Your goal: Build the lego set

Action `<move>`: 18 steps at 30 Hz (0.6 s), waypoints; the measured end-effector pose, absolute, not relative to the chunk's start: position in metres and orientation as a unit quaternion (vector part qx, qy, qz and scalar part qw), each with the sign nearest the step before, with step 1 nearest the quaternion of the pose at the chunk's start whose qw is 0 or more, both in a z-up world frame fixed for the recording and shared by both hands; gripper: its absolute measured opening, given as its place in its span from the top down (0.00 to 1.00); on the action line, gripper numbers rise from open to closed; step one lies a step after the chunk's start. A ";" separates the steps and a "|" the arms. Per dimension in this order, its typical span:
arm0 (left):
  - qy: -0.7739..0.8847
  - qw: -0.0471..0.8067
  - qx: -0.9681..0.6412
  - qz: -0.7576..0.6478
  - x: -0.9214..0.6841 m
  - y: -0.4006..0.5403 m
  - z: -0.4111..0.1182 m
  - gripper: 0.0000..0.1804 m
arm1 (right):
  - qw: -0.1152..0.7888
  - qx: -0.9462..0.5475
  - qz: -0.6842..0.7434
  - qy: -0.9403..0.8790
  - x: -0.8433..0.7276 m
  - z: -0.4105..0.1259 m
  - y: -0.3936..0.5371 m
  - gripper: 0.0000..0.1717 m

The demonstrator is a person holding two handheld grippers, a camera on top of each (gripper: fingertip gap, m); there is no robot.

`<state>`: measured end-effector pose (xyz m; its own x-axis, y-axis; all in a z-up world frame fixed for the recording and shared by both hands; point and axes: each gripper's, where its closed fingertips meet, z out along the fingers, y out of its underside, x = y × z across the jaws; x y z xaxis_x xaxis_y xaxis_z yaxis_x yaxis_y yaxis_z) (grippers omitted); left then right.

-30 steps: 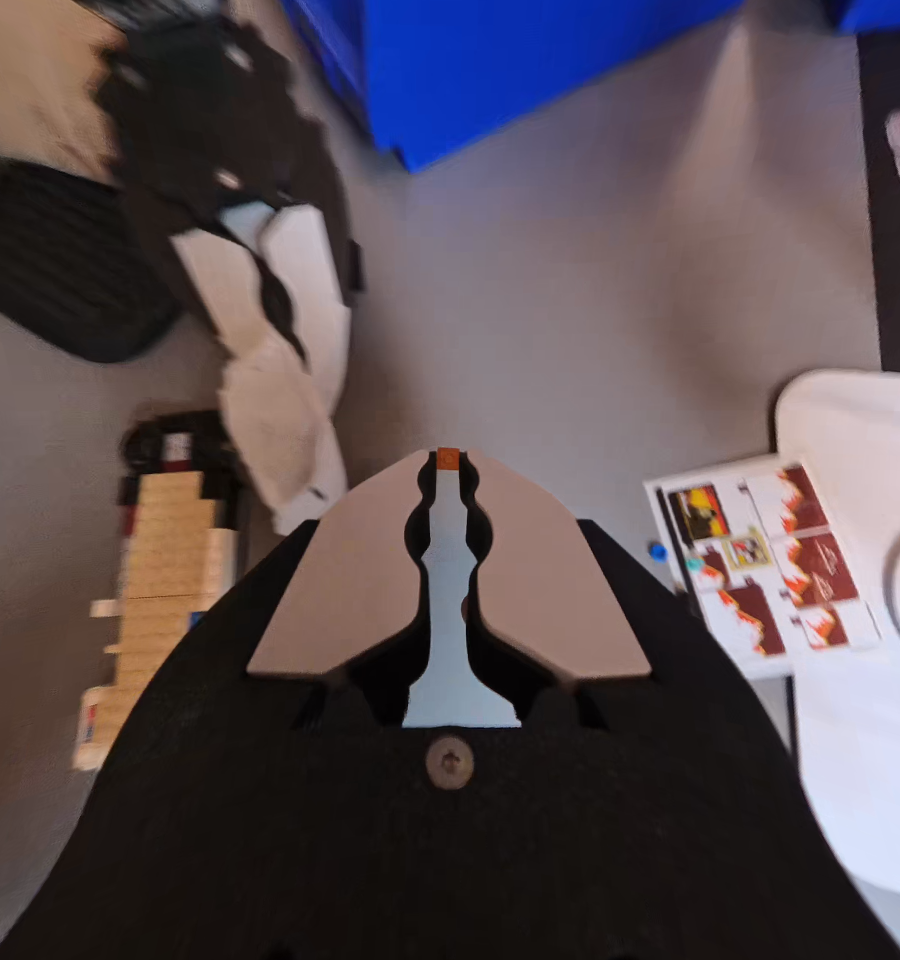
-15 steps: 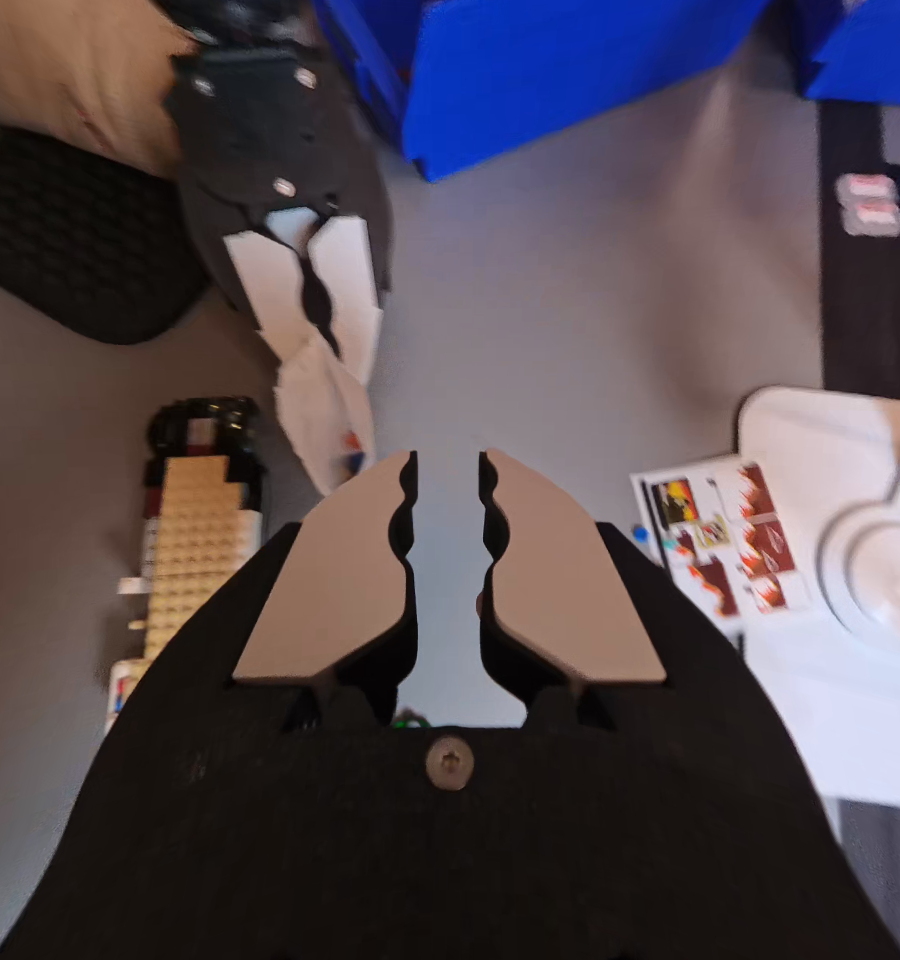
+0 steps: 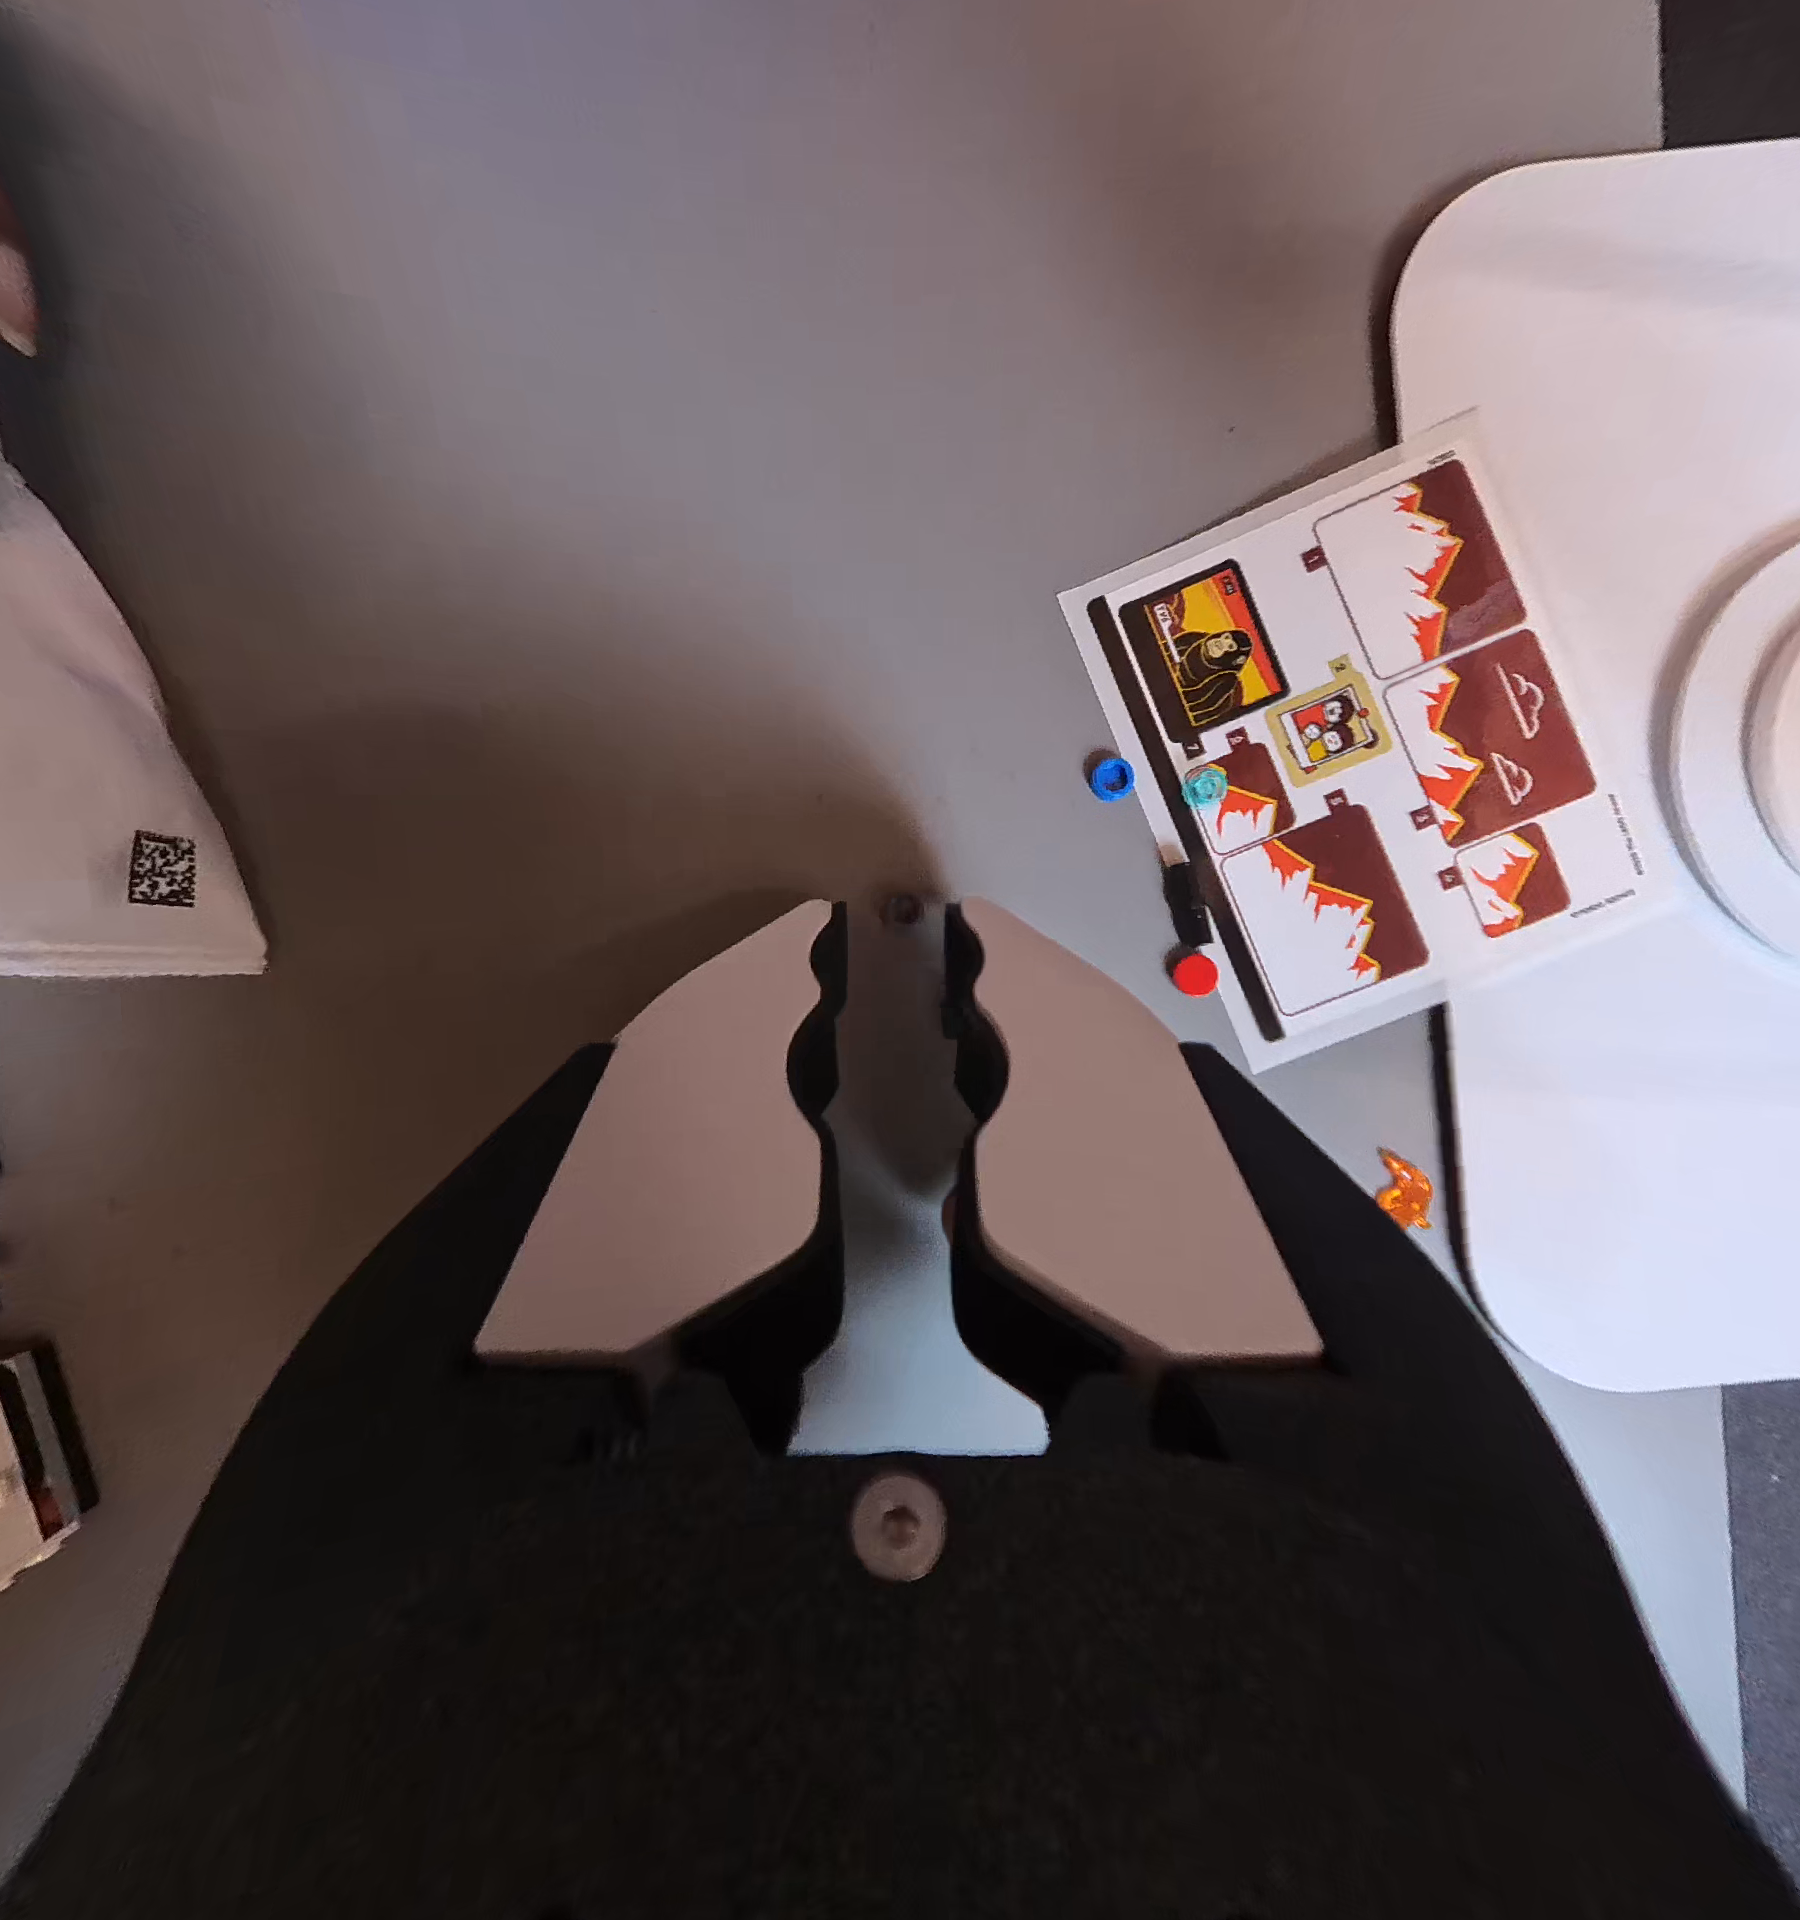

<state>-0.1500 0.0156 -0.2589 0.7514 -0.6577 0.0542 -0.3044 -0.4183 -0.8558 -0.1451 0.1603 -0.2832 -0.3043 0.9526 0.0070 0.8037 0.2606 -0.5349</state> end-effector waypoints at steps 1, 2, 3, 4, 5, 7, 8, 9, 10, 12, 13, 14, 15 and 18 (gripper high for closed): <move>0.293 0.452 -0.820 -0.195 -0.150 0.016 -0.259 1.00 | 0.165 -0.565 0.216 -0.779 -0.145 -0.286 0.161 0.91; 0.293 0.450 -0.820 -0.195 -0.151 0.015 -0.260 1.00 | 0.165 -0.565 0.214 -0.779 -0.146 -0.287 0.161 0.92; 0.293 0.449 -0.821 -0.196 -0.151 0.015 -0.260 1.00 | 0.165 -0.566 0.216 -0.778 -0.147 -0.287 0.161 0.95; 0.293 0.449 -0.821 -0.197 -0.151 0.015 -0.260 1.00 | 0.163 -0.567 0.216 -0.778 -0.147 -0.287 0.161 0.96; 0.293 0.448 -0.821 -0.197 -0.151 0.015 -0.260 1.00 | 0.161 -0.567 0.217 -0.778 -0.147 -0.287 0.161 0.96; 0.293 0.447 -0.822 -0.198 -0.150 0.015 -0.261 1.00 | 0.160 -0.567 0.217 -0.779 -0.147 -0.287 0.161 0.96; 0.293 0.446 -0.822 -0.199 -0.150 0.015 -0.261 1.00 | 0.160 -0.564 0.220 -0.780 -0.147 -0.286 0.160 0.96; 0.293 0.444 -0.823 -0.200 -0.150 0.015 -0.262 1.00 | 0.163 -0.559 0.227 -0.780 -0.147 -0.282 0.156 0.96; 0.293 0.442 -0.824 -0.199 -0.150 0.015 -0.263 1.00 | 0.167 -0.552 0.242 -0.781 -0.149 -0.274 0.150 0.96; 0.293 0.440 -0.825 -0.199 -0.150 0.015 -0.264 1.00 | 0.180 -0.527 0.285 -0.780 -0.153 -0.247 0.131 0.96; 0.293 0.439 -0.826 -0.199 -0.150 0.015 -0.264 1.00 | 0.186 -0.510 0.311 -0.780 -0.154 -0.231 0.118 0.96; 0.292 0.439 -0.826 -0.199 -0.151 0.015 -0.264 1.00 | 0.187 -0.491 0.336 -0.782 -0.154 -0.215 0.103 0.96; 0.291 0.438 -0.827 -0.200 -0.151 0.015 -0.264 1.00 | 0.185 -0.470 0.358 -0.785 -0.152 -0.200 0.087 0.96; 0.289 0.436 -0.828 -0.202 -0.151 0.015 -0.265 1.00 | 0.174 -0.420 0.388 -0.802 -0.145 -0.178 0.046 0.96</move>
<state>-0.1510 0.0149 -0.2649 0.7507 -0.6555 0.0822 -0.3028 -0.4520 -0.8391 -0.1451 0.0464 -0.1780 -0.5857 0.8092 -0.0463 0.5389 0.3462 -0.7679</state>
